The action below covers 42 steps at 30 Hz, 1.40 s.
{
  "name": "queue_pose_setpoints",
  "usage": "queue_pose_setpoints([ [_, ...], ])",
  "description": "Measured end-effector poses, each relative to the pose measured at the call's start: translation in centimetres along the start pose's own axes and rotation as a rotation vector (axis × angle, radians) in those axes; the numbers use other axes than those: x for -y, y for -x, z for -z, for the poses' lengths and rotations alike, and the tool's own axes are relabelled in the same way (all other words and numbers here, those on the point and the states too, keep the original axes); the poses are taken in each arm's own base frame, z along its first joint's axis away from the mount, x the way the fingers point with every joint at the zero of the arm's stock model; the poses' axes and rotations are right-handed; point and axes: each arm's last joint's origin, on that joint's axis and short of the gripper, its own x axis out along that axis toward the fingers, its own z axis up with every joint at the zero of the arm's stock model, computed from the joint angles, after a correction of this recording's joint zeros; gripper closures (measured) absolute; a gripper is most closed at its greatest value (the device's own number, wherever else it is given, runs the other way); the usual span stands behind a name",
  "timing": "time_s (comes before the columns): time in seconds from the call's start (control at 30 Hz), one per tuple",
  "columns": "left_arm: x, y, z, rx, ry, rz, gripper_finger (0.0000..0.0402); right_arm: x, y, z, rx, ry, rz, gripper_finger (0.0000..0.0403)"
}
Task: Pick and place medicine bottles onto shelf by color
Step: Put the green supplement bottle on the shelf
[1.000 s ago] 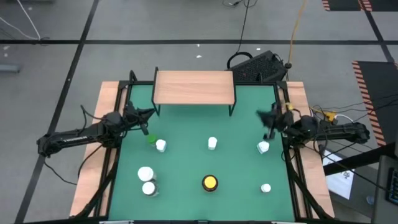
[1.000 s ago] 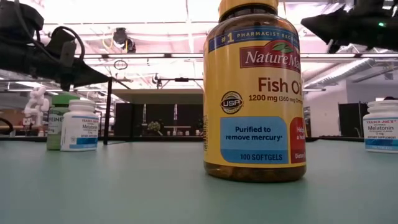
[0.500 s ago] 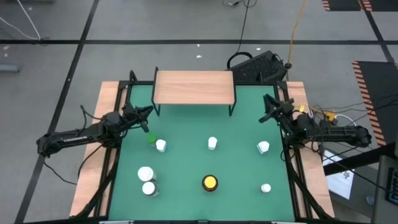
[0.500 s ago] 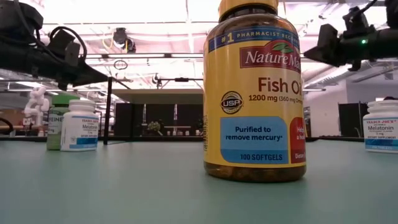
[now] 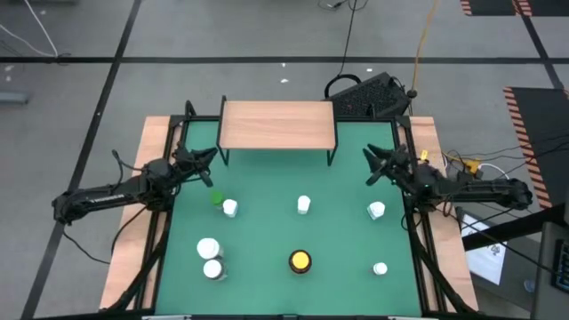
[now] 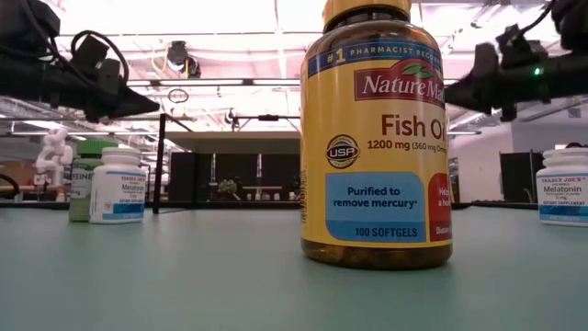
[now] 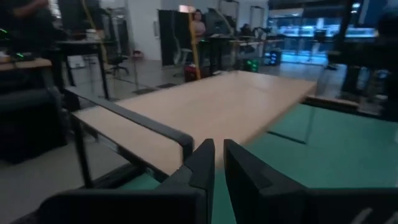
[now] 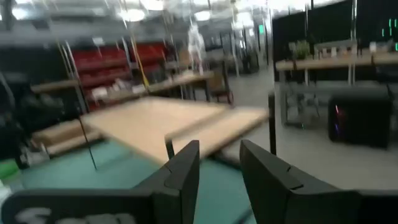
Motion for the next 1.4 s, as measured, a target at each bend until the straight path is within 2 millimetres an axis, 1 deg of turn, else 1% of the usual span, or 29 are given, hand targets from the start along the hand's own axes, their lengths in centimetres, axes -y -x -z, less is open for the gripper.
queue_pose_setpoints([
  [0.07,-0.2,0.0,-0.7,-0.002,-0.004,-0.026,0.0363,0.0,-0.1,0.1,-0.009,-0.011,0.000,0.0290],
  [0.17,-0.6,-0.3,-1.3,-0.035,-0.041,-0.064,0.0364,-0.2,-0.1,-0.4,0.039,-0.022,-0.008,0.0290],
  [0.33,-1.0,-0.6,-0.6,-0.123,-0.072,-0.114,0.0364,-0.5,-0.1,-1.3,0.111,0.007,-0.090,0.0290],
  [0.47,-1.2,-0.6,0.2,-0.200,-0.102,-0.130,0.0364,-0.8,-0.1,-1.7,0.149,-0.020,-0.159,0.0290],
  [0.5,-1.3,-0.6,0.3,-0.210,-0.092,-0.135,0.0364,-0.8,-0.1,-1.8,0.160,-0.027,-0.178,0.0290],
  [0.63,-1.3,-0.6,0.2,-0.200,0.050,-0.137,0.0364,-1.1,-0.1,-2.1,0.183,-0.047,-0.277,0.0290],
  [0.73,-1.1,-0.5,-1.0,-0.225,0.068,-0.067,0.0364,-1.3,-0.1,-1.9,0.170,-0.062,-0.308,0.0290],
  [0.83,-1.3,0.0,-2.3,-0.293,0.055,-0.069,0.0364,-1.4,-0.3,-1.6,0.138,-0.077,-0.307,0.0289],
  [0.97,-1.6,0.9,-5.3,-0.333,0.029,-0.062,0.0364,-1.6,-0.6,-1.1,0.094,-0.103,-0.306,0.0277],
  [1.03,-1.4,1.0,-6.2,-0.312,0.042,-0.010,0.0361,-1.7,-0.7,-1.0,0.083,-0.106,-0.306,0.0266],
  [1.13,-1.0,0.8,-7.0,-0.287,0.084,0.092,0.0340,-1.8,-0.9,-0.9,0.079,-0.122,-0.307,0.0247],
  [1.33,-0.1,0.2,-5.6,-0.473,0.207,0.179,0.0258,-2.0,-1.0,-1.0,0.081,-0.171,-0.337,0.0214],
  [1.4,0.4,-0.1,-5.2,-0.532,0.273,0.245,0.0235,-2.0,-1.0,-0.9,0.077,-0.182,-0.336,0.0208],
])
